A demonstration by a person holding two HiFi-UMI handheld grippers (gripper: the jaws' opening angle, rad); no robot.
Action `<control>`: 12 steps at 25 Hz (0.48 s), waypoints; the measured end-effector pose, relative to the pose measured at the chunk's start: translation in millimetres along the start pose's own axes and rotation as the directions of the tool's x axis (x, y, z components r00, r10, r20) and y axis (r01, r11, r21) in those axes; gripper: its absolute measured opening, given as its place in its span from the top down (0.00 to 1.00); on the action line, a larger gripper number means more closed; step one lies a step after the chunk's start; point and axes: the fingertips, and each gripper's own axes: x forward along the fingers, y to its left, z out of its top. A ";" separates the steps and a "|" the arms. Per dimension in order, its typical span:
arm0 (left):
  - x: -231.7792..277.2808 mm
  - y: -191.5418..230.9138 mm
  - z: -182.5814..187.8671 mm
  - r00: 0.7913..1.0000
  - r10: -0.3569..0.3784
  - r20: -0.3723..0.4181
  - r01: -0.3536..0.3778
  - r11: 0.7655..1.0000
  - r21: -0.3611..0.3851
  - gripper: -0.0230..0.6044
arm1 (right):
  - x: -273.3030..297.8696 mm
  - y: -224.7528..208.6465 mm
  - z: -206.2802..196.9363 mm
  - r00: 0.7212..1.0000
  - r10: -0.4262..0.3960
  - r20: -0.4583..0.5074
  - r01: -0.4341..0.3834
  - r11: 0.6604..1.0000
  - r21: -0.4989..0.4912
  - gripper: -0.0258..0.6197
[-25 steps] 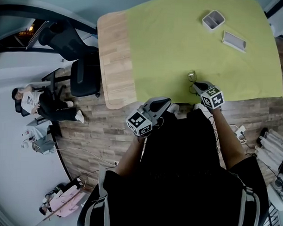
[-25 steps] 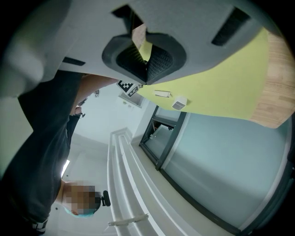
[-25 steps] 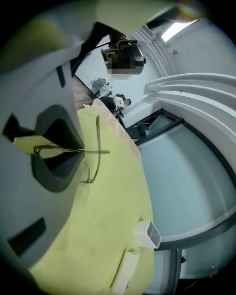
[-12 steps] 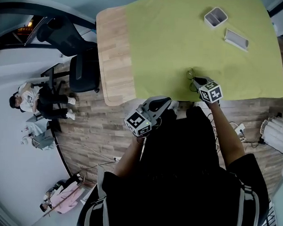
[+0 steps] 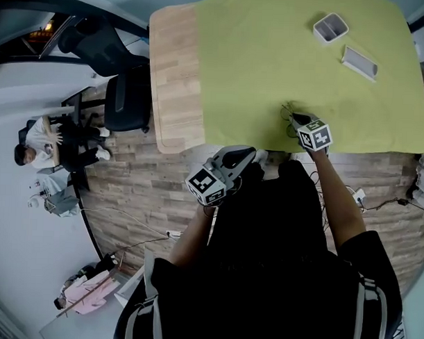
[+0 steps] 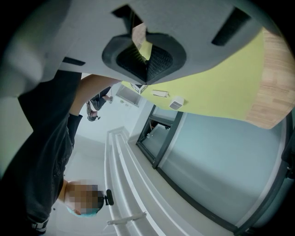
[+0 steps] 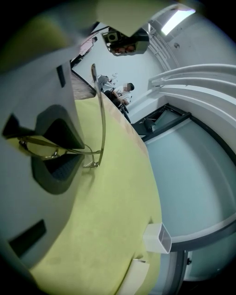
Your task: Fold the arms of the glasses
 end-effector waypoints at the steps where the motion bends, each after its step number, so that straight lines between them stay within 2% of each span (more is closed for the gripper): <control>1: -0.8 0.1 -0.5 1.000 0.003 0.000 -0.003 1.000 -0.001 0.93 | 1.7 -0.8 -0.5 1.000 0.000 -0.005 0.000 1.000 -0.005 0.91; 12: -13.8 1.2 -1.2 0.999 0.036 0.003 -0.036 0.999 -0.013 0.93 | 14.2 0.1 0.6 0.999 -0.015 -0.040 0.012 0.997 -0.082 0.91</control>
